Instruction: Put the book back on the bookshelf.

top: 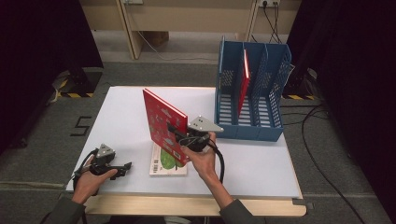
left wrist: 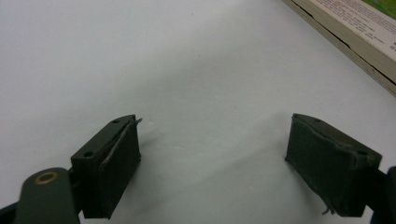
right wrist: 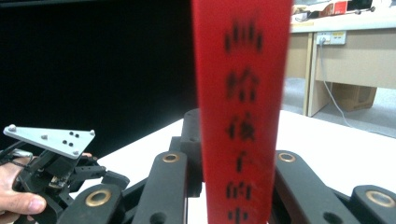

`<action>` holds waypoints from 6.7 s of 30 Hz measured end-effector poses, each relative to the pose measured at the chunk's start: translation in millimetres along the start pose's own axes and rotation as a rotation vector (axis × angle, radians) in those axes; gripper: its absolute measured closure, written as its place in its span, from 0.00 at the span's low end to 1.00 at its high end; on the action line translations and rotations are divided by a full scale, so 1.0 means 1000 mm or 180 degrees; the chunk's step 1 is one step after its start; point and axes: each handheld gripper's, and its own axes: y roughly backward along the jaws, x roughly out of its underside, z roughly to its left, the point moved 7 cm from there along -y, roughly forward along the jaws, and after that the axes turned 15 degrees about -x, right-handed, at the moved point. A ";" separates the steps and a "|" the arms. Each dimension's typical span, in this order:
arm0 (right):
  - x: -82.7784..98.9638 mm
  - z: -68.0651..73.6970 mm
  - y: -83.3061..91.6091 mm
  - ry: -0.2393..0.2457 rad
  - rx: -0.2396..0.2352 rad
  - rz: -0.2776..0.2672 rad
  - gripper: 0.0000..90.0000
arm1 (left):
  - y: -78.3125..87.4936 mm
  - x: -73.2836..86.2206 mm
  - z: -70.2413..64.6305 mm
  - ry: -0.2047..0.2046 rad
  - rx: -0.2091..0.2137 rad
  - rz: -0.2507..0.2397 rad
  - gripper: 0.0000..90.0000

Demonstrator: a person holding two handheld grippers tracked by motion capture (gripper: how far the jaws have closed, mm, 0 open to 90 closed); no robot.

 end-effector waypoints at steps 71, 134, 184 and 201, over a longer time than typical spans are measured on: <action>-0.013 -0.014 0.025 0.0059 0.0244 -0.0261 0.88 | 0.000 0.000 0.000 -0.0001 0.0002 0.0012 0.18; -0.072 -0.104 0.251 0.0201 0.1803 -0.0801 0.88 | 0.000 0.000 0.000 -0.0005 -0.0001 0.0013 0.18; -0.089 -0.200 0.194 0.0035 0.2278 -0.0615 0.88 | -0.001 -0.001 0.000 -0.0004 -0.0006 0.0010 0.17; -0.074 -0.233 0.173 -0.0069 0.2368 -0.0492 0.88 | 0.000 0.000 0.000 -0.0009 -0.0011 0.0008 0.17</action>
